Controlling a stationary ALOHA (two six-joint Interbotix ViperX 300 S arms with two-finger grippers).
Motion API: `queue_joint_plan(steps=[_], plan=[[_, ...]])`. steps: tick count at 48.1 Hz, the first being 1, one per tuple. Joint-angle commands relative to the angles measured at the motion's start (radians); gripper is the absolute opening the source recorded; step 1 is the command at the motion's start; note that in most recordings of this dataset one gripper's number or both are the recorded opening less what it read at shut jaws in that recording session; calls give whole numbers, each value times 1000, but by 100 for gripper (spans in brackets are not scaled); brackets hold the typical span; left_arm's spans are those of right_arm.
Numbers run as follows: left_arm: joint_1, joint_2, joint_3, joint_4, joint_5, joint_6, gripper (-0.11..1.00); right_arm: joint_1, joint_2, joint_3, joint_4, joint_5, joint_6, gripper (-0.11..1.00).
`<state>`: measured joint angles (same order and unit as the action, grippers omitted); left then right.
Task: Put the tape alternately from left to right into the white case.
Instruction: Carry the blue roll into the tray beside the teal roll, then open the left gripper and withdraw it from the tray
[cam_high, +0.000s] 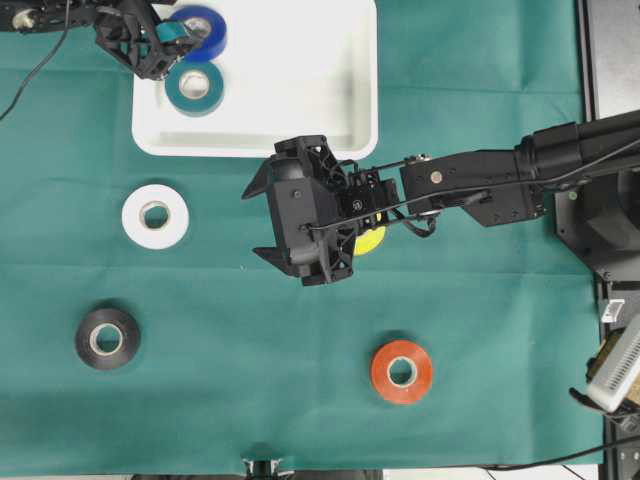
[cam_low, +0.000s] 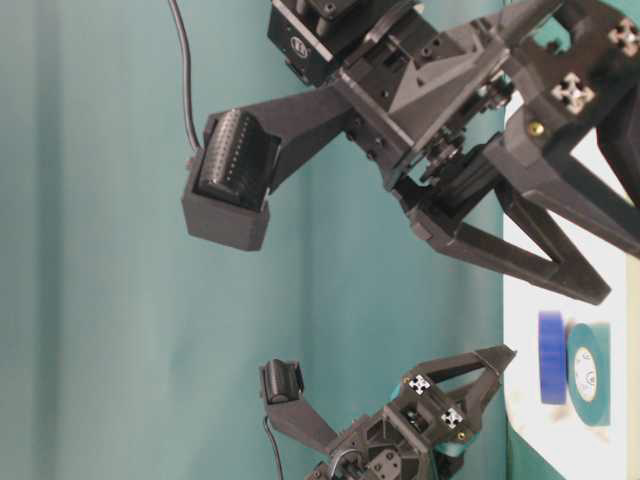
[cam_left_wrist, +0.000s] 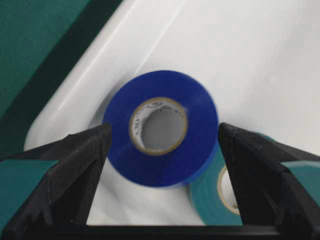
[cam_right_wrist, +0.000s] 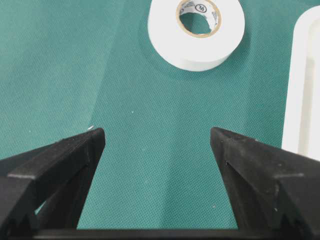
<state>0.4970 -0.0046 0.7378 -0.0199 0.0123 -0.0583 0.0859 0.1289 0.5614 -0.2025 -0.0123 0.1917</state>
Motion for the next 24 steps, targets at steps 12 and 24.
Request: queue_joint_plan(steps=[12, 24], plan=[[-69, -69, -9, -2, -8, 2, 85, 5, -23, -9, 2, -6, 2, 63], [-178, -135, 26, -3, -8, 5, 85, 5, -23, -8, 2, -6, 0, 63]])
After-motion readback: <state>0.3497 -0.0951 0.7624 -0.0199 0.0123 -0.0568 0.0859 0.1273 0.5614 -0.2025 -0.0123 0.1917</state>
